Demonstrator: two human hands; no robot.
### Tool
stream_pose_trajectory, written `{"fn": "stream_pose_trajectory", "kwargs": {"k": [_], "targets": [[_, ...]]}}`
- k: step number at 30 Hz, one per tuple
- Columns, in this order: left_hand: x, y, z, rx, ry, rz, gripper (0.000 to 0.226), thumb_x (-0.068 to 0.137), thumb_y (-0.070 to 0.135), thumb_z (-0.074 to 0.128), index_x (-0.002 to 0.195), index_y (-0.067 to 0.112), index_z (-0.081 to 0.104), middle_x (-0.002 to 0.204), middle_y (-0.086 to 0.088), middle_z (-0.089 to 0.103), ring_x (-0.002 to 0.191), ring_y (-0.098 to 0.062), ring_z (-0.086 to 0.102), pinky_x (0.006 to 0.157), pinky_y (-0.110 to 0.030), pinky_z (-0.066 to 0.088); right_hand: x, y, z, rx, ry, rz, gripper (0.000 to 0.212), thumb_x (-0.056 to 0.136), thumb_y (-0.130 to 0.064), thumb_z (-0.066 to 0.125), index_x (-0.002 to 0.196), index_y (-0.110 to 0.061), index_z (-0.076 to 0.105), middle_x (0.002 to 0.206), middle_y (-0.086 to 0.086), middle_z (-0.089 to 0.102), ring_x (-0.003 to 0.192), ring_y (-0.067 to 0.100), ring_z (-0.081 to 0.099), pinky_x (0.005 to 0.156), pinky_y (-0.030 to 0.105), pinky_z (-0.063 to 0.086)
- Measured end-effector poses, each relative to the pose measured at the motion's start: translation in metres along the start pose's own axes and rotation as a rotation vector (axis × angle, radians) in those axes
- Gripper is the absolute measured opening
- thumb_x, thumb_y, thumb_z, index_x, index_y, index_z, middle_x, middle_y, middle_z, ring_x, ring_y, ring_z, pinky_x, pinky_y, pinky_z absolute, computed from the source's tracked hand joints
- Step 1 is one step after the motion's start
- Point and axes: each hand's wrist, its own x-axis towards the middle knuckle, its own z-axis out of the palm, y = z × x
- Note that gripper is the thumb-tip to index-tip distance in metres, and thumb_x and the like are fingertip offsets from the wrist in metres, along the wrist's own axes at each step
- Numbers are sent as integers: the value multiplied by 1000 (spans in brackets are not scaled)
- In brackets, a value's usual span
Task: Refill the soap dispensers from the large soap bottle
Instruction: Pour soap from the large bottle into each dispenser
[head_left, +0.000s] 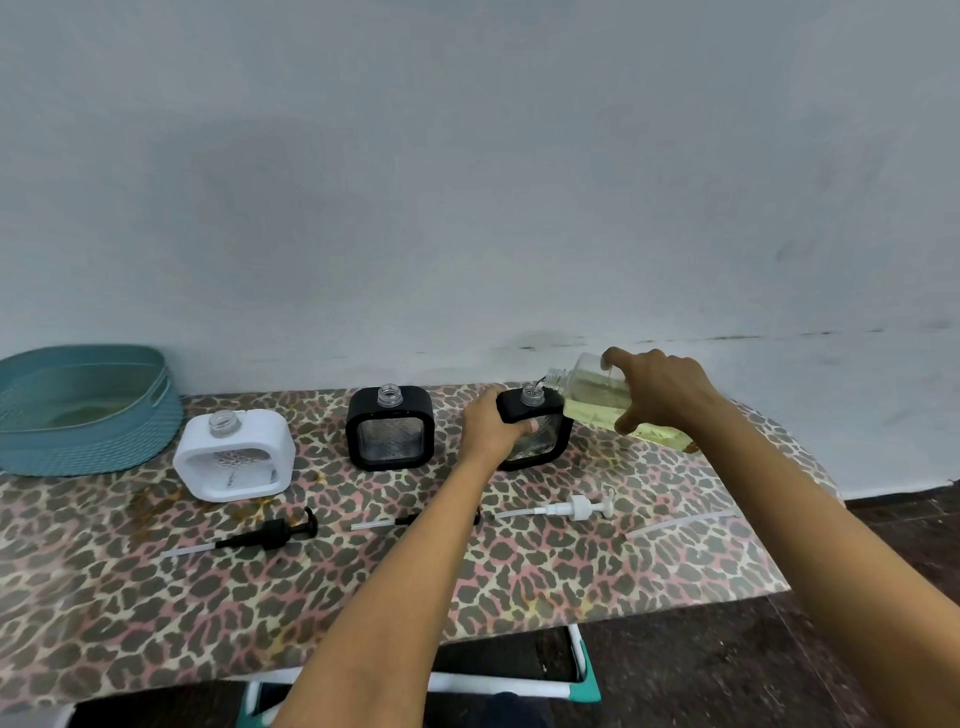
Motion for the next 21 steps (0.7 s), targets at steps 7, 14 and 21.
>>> {"fn": "stream_pose_trajectory", "kwargs": {"k": [7, 14, 21], "targets": [[2, -2, 1, 2, -2, -1, 50, 69, 16, 81, 113, 12, 56, 111, -4, 62, 95, -13, 53, 78, -22, 40, 0, -1, -1, 4, -3, -2, 83, 64, -40, 84, 132, -27, 37, 86, -2, 51, 82, 24, 59, 61, 30, 39], [2, -3, 1, -5, 2, -1, 49, 69, 15, 80, 112, 12, 57, 110, -5, 63, 96, -14, 54, 79, -23, 40, 0, 0, -1, -4, -5, -4, 83, 64, -41, 84, 131, -27, 37, 86, -3, 50, 79, 23, 57, 60, 30, 39], [2, -2, 1, 1, -5, -9, 49, 70, 14, 80, 113, 12, 56, 111, -6, 62, 98, -16, 55, 80, -24, 41, 1, 1, 0, -3, -10, -3, 84, 64, -42, 84, 132, -27, 37, 86, -3, 49, 80, 23, 57, 62, 30, 39]]}}
